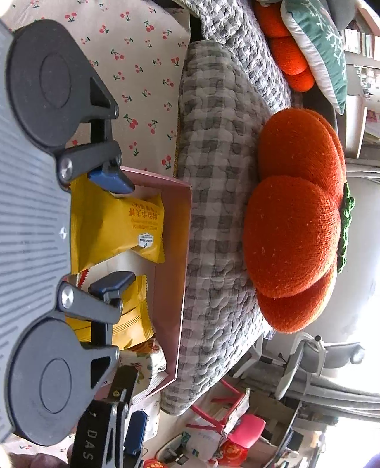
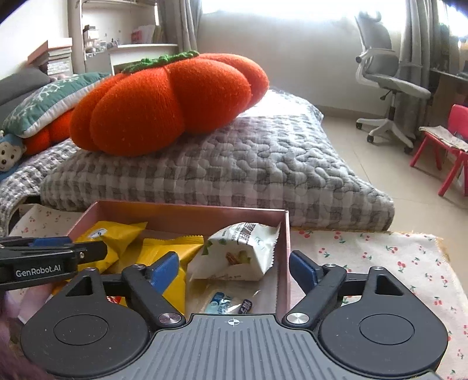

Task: Organize snacks
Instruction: 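Lower the yellow bread bag and white pecan bag into the box and open both tools, then withdraw both tools from the box toward the remaining snacks, then grasp the wafer square with the left tool while the right tool grasps the yellow packet, then carry the wafer square and yellow packet into the box and open both tools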

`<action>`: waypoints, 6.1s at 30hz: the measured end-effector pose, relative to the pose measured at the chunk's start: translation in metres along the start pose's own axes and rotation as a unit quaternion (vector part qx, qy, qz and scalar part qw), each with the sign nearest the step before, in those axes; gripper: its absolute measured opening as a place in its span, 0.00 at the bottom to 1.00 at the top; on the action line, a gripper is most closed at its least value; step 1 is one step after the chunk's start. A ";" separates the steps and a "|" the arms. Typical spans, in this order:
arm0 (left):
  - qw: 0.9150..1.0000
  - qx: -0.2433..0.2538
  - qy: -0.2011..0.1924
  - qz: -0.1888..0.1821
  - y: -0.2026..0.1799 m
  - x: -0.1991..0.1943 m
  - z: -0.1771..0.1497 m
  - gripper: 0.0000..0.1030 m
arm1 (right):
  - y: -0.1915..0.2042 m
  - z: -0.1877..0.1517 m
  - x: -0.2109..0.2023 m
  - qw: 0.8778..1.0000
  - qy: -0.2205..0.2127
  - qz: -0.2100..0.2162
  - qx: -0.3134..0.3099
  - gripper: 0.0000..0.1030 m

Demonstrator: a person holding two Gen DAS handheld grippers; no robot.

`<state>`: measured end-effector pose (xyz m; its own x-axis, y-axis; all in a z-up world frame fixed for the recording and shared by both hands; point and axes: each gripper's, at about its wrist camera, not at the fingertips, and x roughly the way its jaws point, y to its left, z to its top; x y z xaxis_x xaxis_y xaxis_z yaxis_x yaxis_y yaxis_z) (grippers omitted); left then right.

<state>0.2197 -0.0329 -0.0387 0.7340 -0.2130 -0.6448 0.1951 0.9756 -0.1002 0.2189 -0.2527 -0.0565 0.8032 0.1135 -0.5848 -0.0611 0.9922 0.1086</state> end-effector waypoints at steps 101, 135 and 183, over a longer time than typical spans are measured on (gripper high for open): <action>0.974 0.142 0.093 -0.149 -0.061 -0.116 -0.142 0.41 | 0.016 -0.124 -0.105 0.994 0.099 0.043 -0.009 0.96; 0.978 0.140 0.090 -0.129 -0.057 -0.099 -0.138 0.54 | 0.012 -0.116 -0.082 0.994 0.093 0.029 -0.039 0.84; 0.993 0.088 -0.002 -0.076 -0.031 -0.092 -0.052 0.38 | -0.012 -0.049 -0.108 0.996 0.020 0.070 0.050 0.49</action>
<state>0.1127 -0.0409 -0.0155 0.6895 -0.3574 -0.6300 0.4138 0.9082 -0.0624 0.1039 -0.2748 -0.0340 0.7668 0.2546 -0.5893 -0.1107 0.9567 0.2693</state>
